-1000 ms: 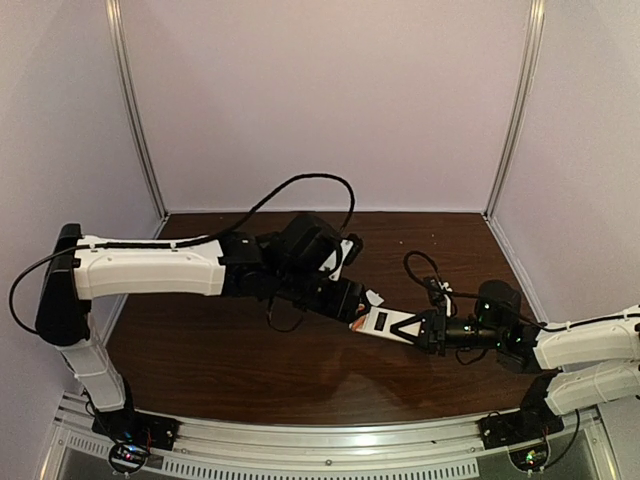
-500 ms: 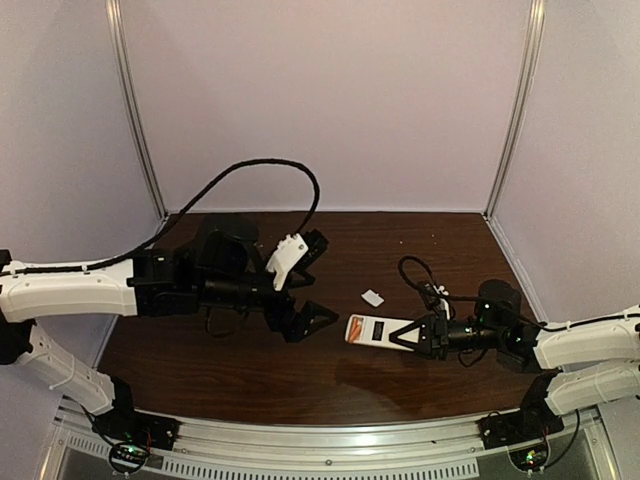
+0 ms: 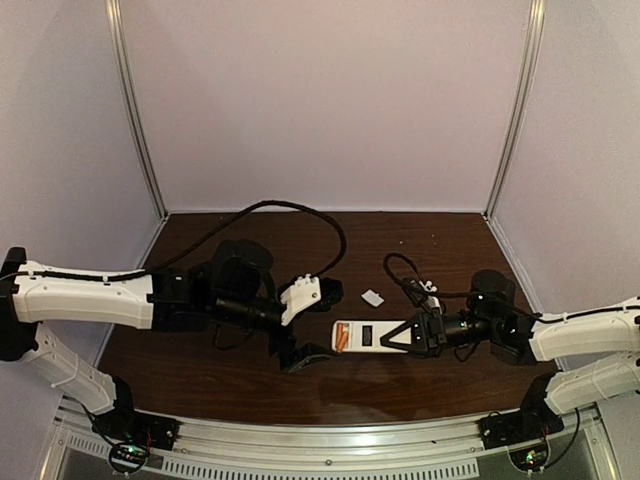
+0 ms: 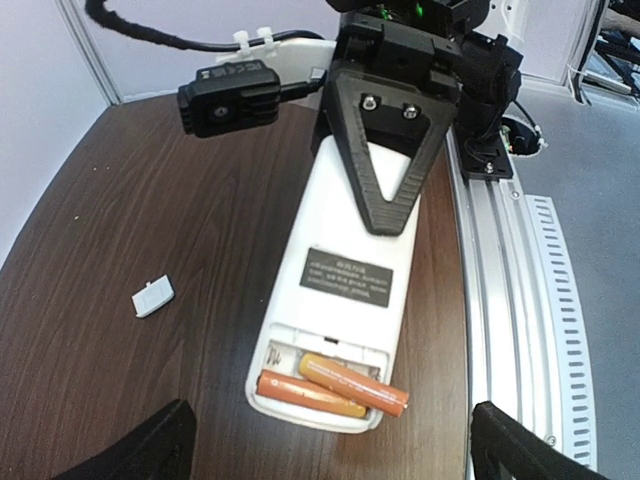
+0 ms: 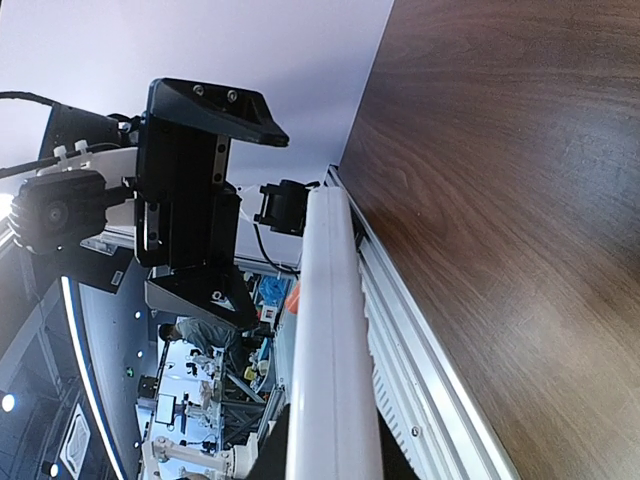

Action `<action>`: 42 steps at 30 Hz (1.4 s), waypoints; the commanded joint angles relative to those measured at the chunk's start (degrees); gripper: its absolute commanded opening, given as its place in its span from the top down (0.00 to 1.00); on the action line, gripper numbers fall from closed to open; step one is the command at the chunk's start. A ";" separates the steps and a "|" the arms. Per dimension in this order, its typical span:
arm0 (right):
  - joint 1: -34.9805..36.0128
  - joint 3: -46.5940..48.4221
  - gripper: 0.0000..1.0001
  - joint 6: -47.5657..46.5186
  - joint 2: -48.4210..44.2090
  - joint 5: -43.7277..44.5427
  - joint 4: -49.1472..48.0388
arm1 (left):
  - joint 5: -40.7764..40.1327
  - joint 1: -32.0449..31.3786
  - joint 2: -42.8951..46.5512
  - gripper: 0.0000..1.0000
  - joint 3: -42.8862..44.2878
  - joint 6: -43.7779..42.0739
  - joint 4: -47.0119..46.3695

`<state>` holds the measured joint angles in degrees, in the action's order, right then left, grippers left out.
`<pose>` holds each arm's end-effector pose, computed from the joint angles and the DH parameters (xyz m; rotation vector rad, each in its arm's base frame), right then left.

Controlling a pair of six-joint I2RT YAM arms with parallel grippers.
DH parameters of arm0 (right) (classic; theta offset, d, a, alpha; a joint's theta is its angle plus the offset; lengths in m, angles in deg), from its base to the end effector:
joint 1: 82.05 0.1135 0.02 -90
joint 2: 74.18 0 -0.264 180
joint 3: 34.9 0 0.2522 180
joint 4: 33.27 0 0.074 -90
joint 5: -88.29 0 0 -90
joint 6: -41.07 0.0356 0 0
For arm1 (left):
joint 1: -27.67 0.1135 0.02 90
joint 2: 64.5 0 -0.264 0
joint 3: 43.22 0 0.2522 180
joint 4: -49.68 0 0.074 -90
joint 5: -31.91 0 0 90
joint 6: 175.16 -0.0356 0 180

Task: Load the batteries into the remote control
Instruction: Load the battery into the battery compartment.

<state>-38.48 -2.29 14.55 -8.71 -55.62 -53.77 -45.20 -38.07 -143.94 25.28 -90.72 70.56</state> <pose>0.1360 0.1690 0.1965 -0.4872 2.2352 2.0099 0.1208 -0.2873 0.2679 1.4130 1.7297 -0.8396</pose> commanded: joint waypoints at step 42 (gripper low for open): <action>5.91 4.52 1.00 -3.08 2.47 -2.27 -1.03 | 9.66 0.88 -4.60 0.12 0.01 -0.24 -6.65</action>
<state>-33.15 0.90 12.69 -6.24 -57.37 -53.60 -37.44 -37.70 -149.45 25.28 -91.77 67.10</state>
